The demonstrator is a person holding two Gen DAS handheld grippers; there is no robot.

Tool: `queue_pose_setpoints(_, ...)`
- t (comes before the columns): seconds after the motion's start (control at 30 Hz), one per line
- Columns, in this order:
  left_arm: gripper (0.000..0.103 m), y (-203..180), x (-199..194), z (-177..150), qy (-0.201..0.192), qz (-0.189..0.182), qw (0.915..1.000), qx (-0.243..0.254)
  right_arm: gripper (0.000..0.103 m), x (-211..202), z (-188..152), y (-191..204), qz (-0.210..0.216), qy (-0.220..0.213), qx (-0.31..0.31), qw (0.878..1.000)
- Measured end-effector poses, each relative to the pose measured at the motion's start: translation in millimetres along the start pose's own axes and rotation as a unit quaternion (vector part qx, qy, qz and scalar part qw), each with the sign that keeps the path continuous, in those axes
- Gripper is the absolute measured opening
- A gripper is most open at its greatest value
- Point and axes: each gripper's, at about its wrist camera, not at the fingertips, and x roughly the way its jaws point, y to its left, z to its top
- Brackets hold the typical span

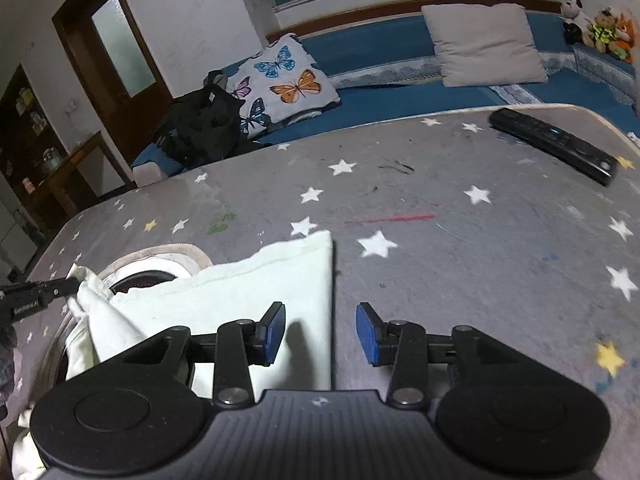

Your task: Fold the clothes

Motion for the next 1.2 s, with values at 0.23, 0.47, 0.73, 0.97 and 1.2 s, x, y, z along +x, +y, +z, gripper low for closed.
queue_pose_setpoints(0.23,0.003,20,-22,4,-0.023,0.024,0.9992,-0.024,0.039,20,8,5,0.012,0.003,0.008,1.000)
queue_pose_setpoints(0.47,0.003,36,-30,-9,-0.015,0.026,0.9981,-0.054,0.039,36,2,46,0.034,0.015,-0.053,0.998)
queue_pose_setpoints(0.73,0.003,41,-25,-22,0.008,0.027,0.9977,-0.062,0.016,43,8,59,0.015,-0.004,-0.042,0.999)
queue_pose_setpoints(0.97,0.003,40,-17,-31,0.022,0.028,0.9972,-0.065,0.012,19,-14,111,0.078,-0.007,-0.166,0.983)
queue_pose_setpoints(1.2,0.003,42,-16,-35,0.028,0.027,0.9968,-0.069,0.021,9,-41,133,0.110,0.028,-0.229,0.967)
